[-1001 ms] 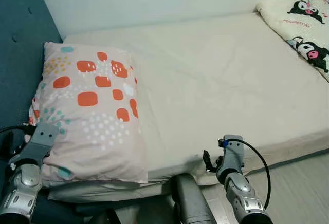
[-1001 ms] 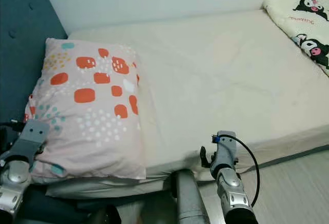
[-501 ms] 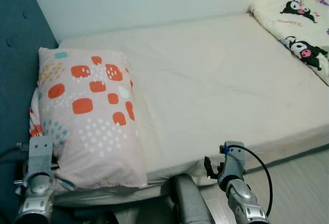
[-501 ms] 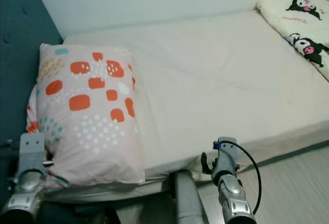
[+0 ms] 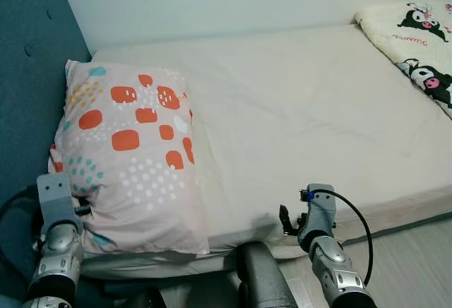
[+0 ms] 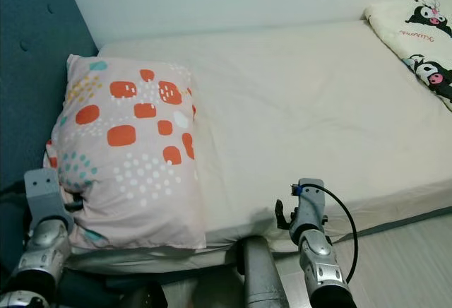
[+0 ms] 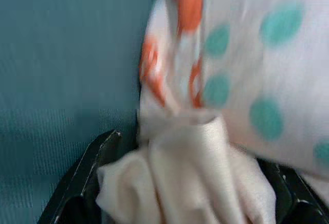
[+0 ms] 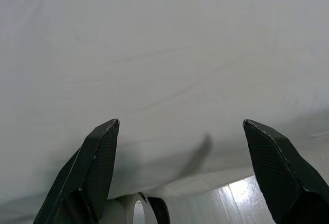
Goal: Clean up the room
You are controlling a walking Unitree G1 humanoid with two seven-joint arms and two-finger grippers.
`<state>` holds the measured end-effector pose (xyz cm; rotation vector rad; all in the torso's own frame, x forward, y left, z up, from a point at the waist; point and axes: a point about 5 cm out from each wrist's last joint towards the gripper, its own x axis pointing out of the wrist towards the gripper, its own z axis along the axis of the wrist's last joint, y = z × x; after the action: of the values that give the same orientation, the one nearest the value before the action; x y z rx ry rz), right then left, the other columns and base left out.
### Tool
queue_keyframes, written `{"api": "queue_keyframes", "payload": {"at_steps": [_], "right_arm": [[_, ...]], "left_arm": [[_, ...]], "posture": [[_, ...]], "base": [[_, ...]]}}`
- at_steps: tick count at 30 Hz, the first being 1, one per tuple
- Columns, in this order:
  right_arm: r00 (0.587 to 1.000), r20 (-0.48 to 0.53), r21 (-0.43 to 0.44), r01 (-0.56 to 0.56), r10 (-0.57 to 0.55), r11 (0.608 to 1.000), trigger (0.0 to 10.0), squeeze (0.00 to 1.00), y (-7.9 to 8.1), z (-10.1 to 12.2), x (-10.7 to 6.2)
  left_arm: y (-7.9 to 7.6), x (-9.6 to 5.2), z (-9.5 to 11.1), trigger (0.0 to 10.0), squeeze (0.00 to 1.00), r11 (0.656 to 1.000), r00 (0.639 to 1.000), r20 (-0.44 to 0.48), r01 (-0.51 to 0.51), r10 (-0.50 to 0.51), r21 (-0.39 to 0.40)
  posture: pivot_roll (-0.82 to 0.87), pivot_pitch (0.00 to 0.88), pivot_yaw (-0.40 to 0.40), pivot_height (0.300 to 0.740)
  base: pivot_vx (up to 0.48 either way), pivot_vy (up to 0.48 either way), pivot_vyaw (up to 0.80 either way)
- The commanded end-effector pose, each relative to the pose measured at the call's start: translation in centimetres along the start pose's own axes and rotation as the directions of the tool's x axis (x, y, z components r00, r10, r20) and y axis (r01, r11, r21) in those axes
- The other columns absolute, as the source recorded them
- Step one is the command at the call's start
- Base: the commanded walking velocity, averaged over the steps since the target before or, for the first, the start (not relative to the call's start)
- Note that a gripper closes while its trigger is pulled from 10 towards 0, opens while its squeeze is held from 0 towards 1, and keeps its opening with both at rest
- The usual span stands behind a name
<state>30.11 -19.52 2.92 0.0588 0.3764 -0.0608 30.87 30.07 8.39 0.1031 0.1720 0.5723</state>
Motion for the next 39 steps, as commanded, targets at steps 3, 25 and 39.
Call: {"api": "queue_keyframes", "payload": {"at_steps": [3, 25, 39], "right_arm": [[1.0, 0.003, 0.014, 0.002, -0.002, 1.0, 10.0, 0.0, 0.1, 0.4, 0.5], [1.0, 0.013, 0.022, 0.002, -0.003, 1.0, 10.0, 0.0, 0.1, 1.2, 1.2], [1.0, 0.01, 0.03, 0.018, -0.018, 0.999, 10.0, 0.0, -0.3, 0.9, 1.1]], "left_arm": [[0.9, 1.0, 8.3, 10.0, 1.0, 0.994, 0.937, 0.346, 0.021, -0.058, 0.111], [3.6, -0.8, 0.8, 10.0, 0.44, 0.507, 0.924, -0.261, 0.372, -0.279, 0.778], [5.0, -0.7, 1.5, 10.0, 0.0, 0.443, 0.875, -0.425, 0.485, -0.233, 0.754]], "posture": [[-0.18, 0.157, 0.012, 0.6], [-0.15, 0.143, 0.014, 0.6], [-0.16, 0.139, 0.025, 0.6]], "base": [[0.0, 0.0, 0.0], [0.0, 0.0, 0.0], [0.0, 0.0, 0.0]]}}
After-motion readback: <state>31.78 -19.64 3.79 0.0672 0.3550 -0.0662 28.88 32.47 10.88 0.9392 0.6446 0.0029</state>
